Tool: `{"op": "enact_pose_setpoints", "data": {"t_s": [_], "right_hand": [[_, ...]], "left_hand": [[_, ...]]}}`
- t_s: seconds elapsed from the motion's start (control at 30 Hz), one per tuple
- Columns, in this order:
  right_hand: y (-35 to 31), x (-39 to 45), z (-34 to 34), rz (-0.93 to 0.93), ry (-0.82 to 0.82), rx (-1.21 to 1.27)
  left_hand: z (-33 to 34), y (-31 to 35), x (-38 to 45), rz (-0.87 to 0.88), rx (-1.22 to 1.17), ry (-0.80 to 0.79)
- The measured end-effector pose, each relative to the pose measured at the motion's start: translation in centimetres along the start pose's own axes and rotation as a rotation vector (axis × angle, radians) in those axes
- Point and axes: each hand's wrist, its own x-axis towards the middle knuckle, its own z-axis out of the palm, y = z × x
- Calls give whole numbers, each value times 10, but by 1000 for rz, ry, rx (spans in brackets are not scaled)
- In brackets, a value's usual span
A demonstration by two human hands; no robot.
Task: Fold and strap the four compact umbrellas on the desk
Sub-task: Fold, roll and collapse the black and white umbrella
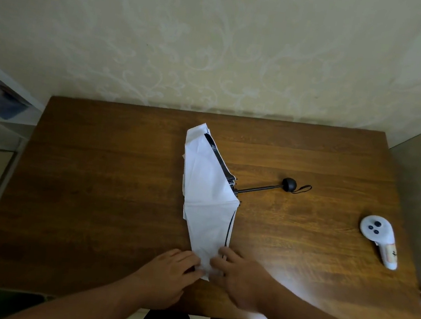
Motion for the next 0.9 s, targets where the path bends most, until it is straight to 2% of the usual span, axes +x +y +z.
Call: {"op": "enact_pose_setpoints", "data": {"t_s": [0.13,0.23,0.33,0.4,0.53,0.67,0.73,0.8,0.9], "right_hand": [[5,-22,16,30,-138,-56],[1,-22,8,16,-139,-34],[-2,-9,-4,29,-155,-15],[-5,0,-13,51,-141,40],[0,18,-34,191,-30,116],[18,38,-52,420,225,130],[24,42,-56,453,300,97],[34,41,-52,430,226,123],[48,29,-35,411,-40,145]], "left_hand": [[-2,2,5,-11,13,-47],[-23,1,13,-95,-30,73],[-46,-15,30,-285,-12,261],[-57,-27,40,-361,5,265],[-66,-34,52,-328,28,67],[-64,-32,54,-352,-7,44],[-61,-32,52,-353,-21,10],[-57,-31,47,-349,-32,-9],[-51,-26,37,-323,-115,-39]]}}
